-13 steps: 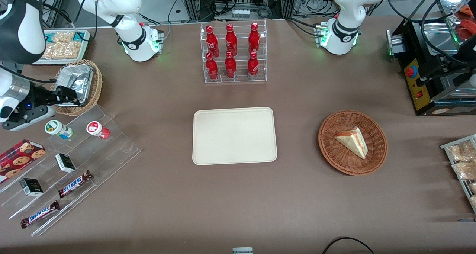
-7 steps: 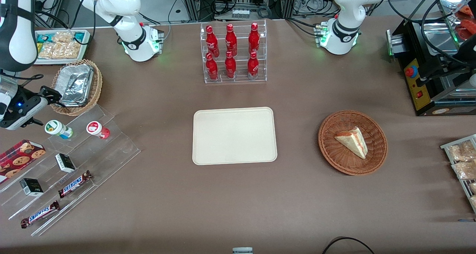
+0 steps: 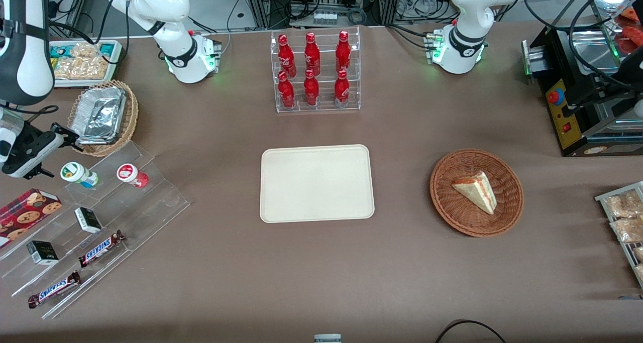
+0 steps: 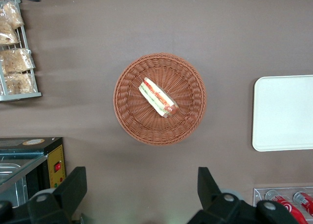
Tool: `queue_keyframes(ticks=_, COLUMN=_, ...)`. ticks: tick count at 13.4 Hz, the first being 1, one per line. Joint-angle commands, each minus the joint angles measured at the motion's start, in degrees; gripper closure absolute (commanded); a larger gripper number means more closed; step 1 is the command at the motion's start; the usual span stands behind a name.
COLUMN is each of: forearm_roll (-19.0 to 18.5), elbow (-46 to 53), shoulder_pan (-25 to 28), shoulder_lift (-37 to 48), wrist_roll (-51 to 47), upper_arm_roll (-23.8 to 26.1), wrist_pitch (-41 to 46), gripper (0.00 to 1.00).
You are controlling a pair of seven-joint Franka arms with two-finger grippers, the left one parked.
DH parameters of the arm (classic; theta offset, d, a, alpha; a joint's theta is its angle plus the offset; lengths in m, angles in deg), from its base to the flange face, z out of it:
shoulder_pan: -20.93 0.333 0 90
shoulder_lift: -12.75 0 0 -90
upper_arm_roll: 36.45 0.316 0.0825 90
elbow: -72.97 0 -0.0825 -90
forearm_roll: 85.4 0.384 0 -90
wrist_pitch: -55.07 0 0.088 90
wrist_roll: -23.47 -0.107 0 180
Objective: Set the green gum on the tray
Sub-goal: 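Move the right gripper down toward the green-labelled tub on the acrylic shelf, then close the right gripper around the green-labelled white tub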
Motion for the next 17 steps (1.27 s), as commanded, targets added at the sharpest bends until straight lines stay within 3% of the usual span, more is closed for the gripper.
queue_keyframes(ticks=1, forearm_roll=-0.79, elbow=-0.37, shoulder_pan=-1.43, shoulder_lift=-1.62, wrist_roll=1.79, upper_arm_roll=0.37, wrist_pitch=-2.92, gripper=0.0)
queue_keyframes(ticks=13, forearm_roll=-0.44, elbow=-0.37, shoulder_pan=-2.31, shoulder_lift=-7.07, wrist_roll=2.32, upper_arm_roll=0.37, wrist_pitch=-6.62, gripper=0.01)
queue_keyframes(ticks=14, forearm_roll=-0.44, elbow=-0.37, shoulder_pan=-2.31, shoulder_lift=-7.16, wrist_roll=2.32, upper_arm_roll=0.37, wrist_pitch=-6.62, gripper=0.08)
queue_keyframes(ticks=15, forearm_roll=-0.44, elbow=-0.37, shoulder_pan=-2.31, shoulder_lift=-7.16, wrist_roll=2.32, upper_arm_roll=0.37, wrist_pitch=-6.53, gripper=0.28)
queue_keyframes(ticks=17, forearm_roll=-0.44, elbow=-0.37, shoulder_pan=-2.31, shoulder_lift=-7.08, wrist_roll=2.32, upper_arm_roll=0.37, wrist_pitch=-6.01, gripper=0.79)
